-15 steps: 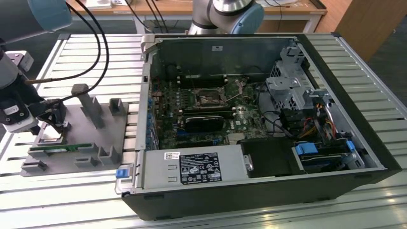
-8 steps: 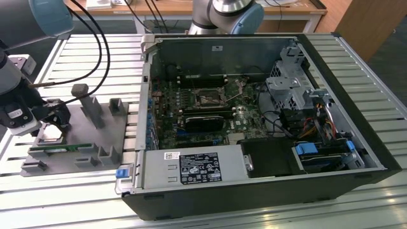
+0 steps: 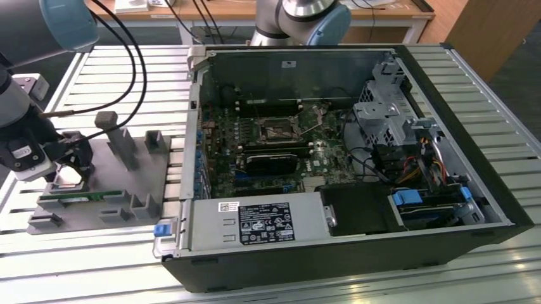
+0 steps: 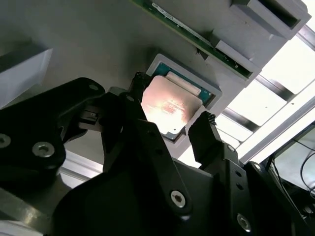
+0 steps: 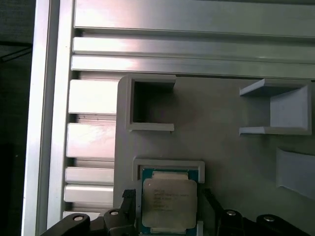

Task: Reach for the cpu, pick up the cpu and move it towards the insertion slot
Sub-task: 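Pick up the cpu and move it towards the insertion slot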

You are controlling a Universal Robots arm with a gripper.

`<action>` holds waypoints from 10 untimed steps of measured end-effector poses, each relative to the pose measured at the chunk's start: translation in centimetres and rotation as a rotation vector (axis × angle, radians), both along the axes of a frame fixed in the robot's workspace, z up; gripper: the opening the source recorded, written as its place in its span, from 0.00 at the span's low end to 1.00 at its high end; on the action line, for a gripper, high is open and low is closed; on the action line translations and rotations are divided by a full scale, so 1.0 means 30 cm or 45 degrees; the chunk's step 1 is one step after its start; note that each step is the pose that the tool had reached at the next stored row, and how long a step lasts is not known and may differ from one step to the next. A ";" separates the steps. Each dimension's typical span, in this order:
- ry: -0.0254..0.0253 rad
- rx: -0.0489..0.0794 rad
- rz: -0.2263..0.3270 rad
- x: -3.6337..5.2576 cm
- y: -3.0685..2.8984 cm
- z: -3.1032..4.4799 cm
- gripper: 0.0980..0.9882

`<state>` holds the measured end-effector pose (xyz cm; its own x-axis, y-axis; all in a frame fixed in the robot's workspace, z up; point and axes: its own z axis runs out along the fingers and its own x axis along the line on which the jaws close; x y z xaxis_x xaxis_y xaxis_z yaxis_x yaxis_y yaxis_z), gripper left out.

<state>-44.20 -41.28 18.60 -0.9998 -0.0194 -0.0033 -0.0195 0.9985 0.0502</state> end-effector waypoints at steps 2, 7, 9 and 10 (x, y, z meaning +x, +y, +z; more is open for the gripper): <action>-0.0001 -0.001 0.000 0.000 0.000 -0.001 0.61; 0.0000 -0.006 0.000 0.000 0.000 -0.004 0.61; -0.0002 -0.006 0.000 0.000 0.000 -0.005 0.61; -0.0001 -0.006 0.000 0.000 0.000 -0.005 0.59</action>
